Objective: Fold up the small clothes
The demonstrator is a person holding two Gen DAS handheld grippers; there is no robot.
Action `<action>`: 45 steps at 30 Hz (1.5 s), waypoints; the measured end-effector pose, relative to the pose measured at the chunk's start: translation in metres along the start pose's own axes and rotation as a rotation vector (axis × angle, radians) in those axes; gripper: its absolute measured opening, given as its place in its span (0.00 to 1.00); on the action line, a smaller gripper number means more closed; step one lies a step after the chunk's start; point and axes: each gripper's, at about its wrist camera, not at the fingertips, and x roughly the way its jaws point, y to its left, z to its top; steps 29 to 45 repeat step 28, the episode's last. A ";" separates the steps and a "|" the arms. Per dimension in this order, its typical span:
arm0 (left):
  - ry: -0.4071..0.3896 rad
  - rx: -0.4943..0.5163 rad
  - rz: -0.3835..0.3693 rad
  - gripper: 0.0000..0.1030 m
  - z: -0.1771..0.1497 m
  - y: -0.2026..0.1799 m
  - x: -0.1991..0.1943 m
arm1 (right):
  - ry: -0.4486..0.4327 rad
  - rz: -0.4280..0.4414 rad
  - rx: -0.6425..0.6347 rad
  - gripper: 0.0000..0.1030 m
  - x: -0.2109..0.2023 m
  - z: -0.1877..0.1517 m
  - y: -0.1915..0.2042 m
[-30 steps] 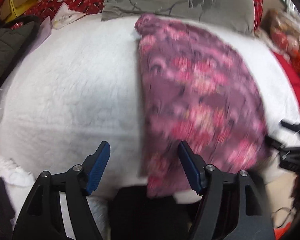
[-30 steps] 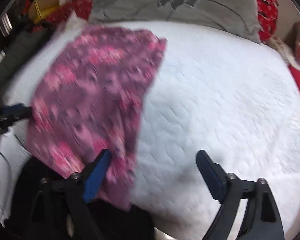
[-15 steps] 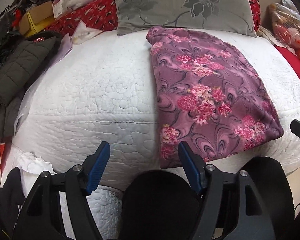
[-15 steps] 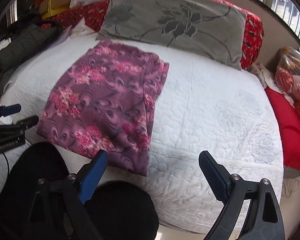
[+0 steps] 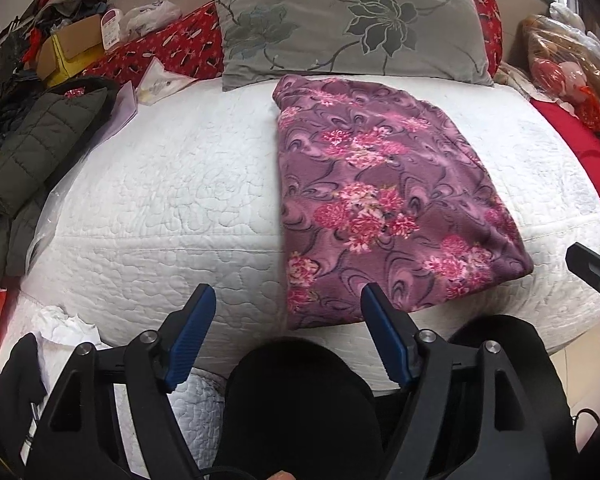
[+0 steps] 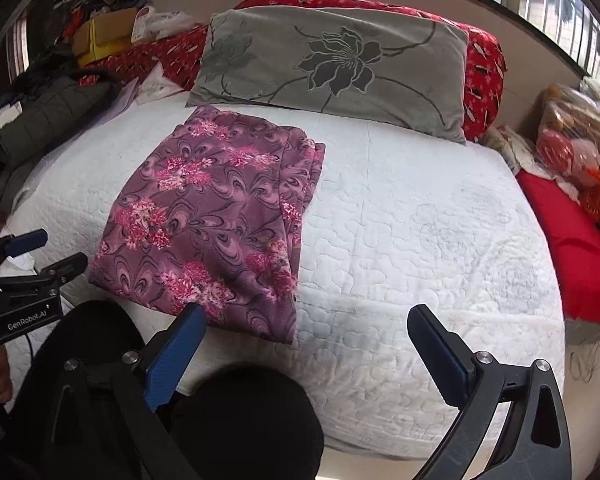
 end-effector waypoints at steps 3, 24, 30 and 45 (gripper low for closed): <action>-0.009 -0.003 -0.029 0.73 0.000 -0.002 -0.005 | -0.005 0.000 0.011 0.99 -0.003 -0.001 -0.002; -0.041 0.077 -0.134 0.73 0.002 -0.042 -0.029 | 0.011 0.018 0.099 0.99 -0.003 -0.004 -0.020; -0.033 0.085 -0.128 0.73 0.001 -0.045 -0.029 | 0.011 0.010 0.105 0.99 -0.003 -0.004 -0.023; -0.033 0.085 -0.128 0.73 0.001 -0.045 -0.029 | 0.011 0.010 0.105 0.99 -0.003 -0.004 -0.023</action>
